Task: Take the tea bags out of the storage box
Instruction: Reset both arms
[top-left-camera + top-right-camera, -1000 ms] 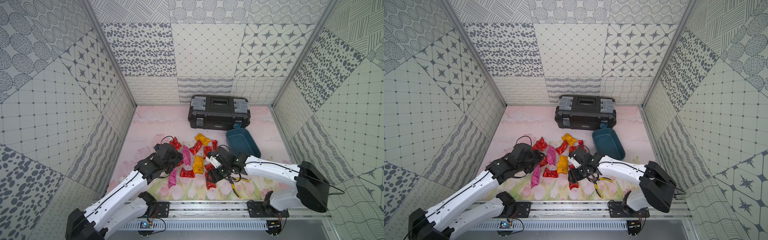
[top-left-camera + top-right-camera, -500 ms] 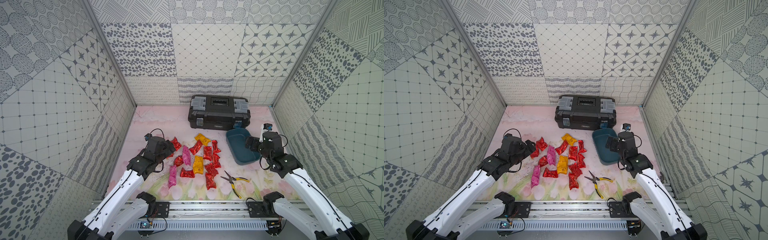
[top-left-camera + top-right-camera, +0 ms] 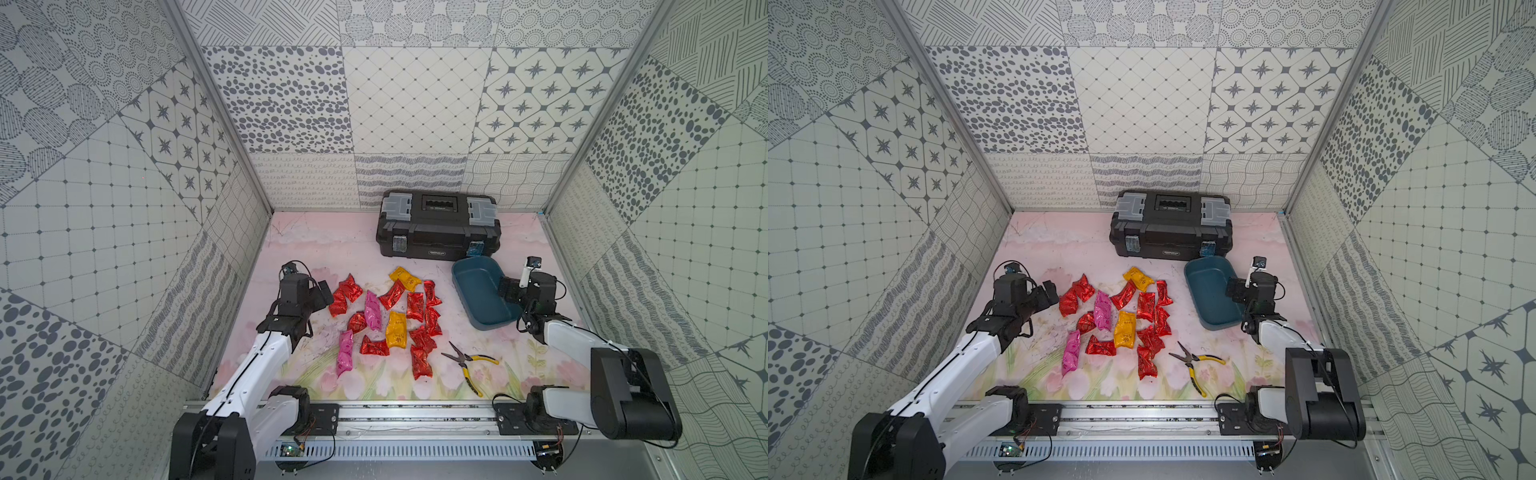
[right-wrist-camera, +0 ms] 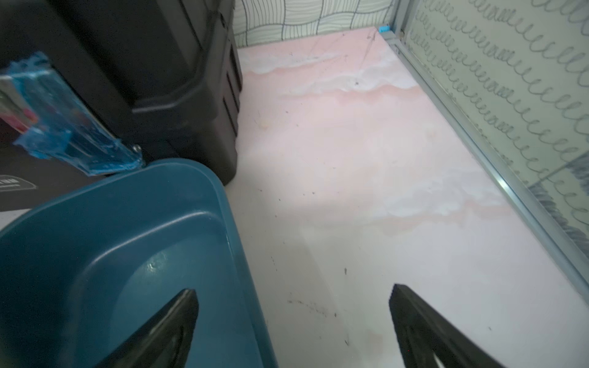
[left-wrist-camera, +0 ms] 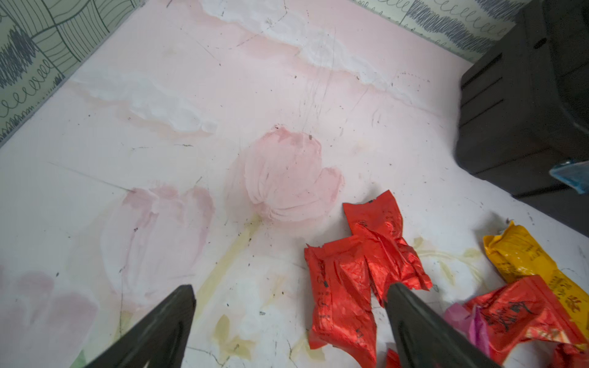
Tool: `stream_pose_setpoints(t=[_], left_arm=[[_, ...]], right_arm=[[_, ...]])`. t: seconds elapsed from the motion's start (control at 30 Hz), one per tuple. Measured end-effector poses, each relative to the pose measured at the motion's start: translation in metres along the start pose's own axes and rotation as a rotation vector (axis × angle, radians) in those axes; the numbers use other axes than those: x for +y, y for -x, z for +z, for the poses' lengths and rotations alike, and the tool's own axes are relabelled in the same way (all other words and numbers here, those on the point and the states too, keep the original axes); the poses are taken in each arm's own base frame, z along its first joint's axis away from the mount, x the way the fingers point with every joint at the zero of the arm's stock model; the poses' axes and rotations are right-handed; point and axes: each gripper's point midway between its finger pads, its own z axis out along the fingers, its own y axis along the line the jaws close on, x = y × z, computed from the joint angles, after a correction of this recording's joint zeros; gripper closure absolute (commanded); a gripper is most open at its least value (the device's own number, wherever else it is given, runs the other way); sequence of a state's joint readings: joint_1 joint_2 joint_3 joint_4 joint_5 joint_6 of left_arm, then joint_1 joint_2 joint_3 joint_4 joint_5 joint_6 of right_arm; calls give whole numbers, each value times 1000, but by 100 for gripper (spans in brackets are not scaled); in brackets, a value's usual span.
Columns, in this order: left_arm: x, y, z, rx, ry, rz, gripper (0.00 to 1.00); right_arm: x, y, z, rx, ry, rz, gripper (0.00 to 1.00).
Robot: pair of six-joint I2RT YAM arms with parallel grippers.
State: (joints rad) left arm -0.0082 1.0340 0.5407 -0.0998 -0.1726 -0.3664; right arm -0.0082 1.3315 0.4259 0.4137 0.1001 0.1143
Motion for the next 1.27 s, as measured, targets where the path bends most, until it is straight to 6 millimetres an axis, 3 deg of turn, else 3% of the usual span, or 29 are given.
stream_pose_setpoints(t=[0.23, 0.53, 0.7, 0.87, 1.27], left_arm=[[6, -7, 25, -31, -34, 60, 1], [-2, -27, 64, -40, -109, 140, 2], [-18, -38, 85, -41, -150, 200, 2], [-33, -33, 90, -87, -176, 251, 1], [-38, -17, 89, -158, -182, 273, 2]], right_arm=[[17, -5, 21, -104, 103, -26, 1], [25, 4, 21, -137, 150, -34, 1], [26, 3, 21, -136, 153, -34, 1], [26, 4, 21, -137, 153, -34, 1], [26, 4, 22, -138, 151, -38, 1]])
